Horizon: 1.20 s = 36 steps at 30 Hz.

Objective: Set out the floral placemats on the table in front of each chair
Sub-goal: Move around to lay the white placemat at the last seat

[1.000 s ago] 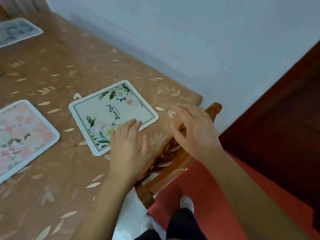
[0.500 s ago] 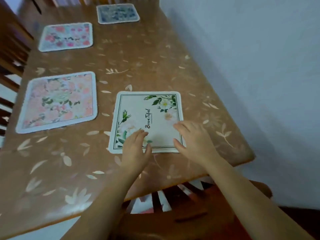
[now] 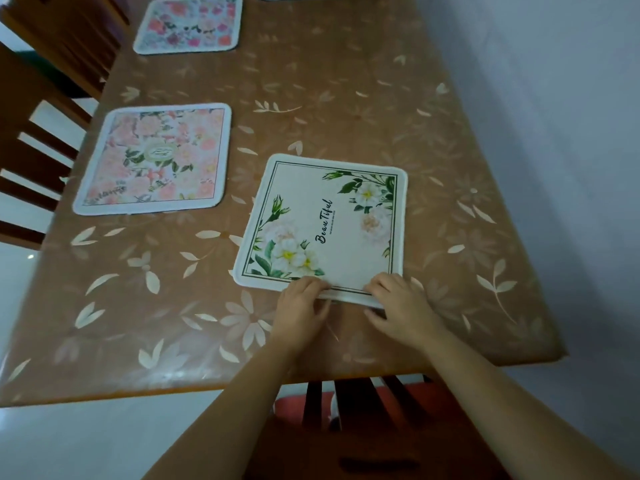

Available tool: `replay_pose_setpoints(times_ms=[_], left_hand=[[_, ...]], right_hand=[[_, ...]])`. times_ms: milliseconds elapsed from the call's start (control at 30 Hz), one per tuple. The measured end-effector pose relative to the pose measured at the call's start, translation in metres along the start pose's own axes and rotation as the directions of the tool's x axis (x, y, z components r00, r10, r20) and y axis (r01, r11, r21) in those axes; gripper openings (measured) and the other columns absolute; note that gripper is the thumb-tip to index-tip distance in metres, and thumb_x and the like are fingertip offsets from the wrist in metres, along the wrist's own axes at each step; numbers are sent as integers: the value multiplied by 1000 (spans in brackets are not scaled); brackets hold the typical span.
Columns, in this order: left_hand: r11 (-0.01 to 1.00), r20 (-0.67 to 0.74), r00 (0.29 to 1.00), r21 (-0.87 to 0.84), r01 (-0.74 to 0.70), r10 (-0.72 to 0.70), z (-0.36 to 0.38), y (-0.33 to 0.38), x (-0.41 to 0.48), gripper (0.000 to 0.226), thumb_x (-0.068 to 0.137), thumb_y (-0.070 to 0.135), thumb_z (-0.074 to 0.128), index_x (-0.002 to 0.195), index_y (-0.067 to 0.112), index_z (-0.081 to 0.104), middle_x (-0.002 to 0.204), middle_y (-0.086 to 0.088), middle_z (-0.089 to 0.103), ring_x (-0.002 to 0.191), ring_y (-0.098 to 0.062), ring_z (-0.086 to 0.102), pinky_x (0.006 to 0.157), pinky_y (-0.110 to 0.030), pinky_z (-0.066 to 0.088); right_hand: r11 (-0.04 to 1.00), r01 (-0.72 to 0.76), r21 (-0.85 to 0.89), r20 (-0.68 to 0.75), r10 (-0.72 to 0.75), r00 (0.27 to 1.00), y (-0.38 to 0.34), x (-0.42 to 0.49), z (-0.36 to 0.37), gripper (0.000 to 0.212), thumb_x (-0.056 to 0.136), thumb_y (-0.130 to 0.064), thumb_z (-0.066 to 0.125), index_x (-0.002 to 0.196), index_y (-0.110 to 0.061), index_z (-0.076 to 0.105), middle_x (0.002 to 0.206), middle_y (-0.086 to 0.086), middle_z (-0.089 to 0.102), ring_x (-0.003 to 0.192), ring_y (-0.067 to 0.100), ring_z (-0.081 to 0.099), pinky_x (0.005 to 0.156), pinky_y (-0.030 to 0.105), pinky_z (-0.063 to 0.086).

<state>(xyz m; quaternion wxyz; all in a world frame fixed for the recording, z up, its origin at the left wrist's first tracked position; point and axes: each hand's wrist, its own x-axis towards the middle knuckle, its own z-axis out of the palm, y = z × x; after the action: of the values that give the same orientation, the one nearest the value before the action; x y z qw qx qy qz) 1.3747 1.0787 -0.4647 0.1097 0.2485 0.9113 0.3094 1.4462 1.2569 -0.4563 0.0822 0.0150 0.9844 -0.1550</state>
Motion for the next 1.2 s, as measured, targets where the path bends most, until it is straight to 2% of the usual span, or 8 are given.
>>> replay_pose_setpoints(times_ms=[200,400,500,667,800,967,1200], left_hand=[[996,49,998,82,-34,30,26,7,7,24,78,16,64,102,13,65,107,-9,61,100,-30,52,85,-38,37],[996,35,999,94,7,-11,33,7,9,19,79,15,61,97,15,66,103,-7,61,99,-27,51,80,-31,28],[996,12,999,75,40,-41,31,8,10,12,79,15,62,89,14,68,97,-6,62,95,-27,52,76,-30,27],[995,15,999,96,27,-28,28,5,10,12,79,18,62,89,17,68,93,-7,61,93,-27,51,75,-29,25],[990,26,1000,138,-11,8,27,4,11,13,81,19,60,91,15,68,93,-9,60,96,-28,51,80,-32,29],[968,110,988,214,-132,111,23,2,15,15,83,15,57,89,3,62,97,-16,60,98,-32,51,84,-40,37],[973,155,983,191,-130,101,17,6,20,15,80,13,58,84,1,64,93,-18,61,93,-33,53,76,-43,44]], right_hand=[[997,-59,54,9,58,998,10,0,3,23,84,-26,56,104,-14,56,109,4,53,106,21,47,95,38,37],[997,-35,62,-1,35,999,7,4,5,10,84,-19,56,90,-11,59,102,4,57,102,20,48,82,25,28],[993,-74,91,2,74,997,6,4,7,9,84,-19,55,89,-12,59,101,3,57,101,18,48,81,22,29],[989,-101,112,17,100,995,7,5,10,9,84,-18,55,89,-11,60,101,4,58,101,19,49,81,22,30],[986,-111,123,1,112,994,5,4,12,8,83,-16,56,88,-11,59,99,5,59,98,20,49,84,27,37],[984,-117,132,-1,118,993,5,4,13,7,82,-16,56,87,-11,59,98,5,58,98,20,49,85,29,38],[987,-55,153,7,55,998,7,1,11,11,84,-14,55,94,-11,56,105,5,55,103,21,47,88,30,37]])
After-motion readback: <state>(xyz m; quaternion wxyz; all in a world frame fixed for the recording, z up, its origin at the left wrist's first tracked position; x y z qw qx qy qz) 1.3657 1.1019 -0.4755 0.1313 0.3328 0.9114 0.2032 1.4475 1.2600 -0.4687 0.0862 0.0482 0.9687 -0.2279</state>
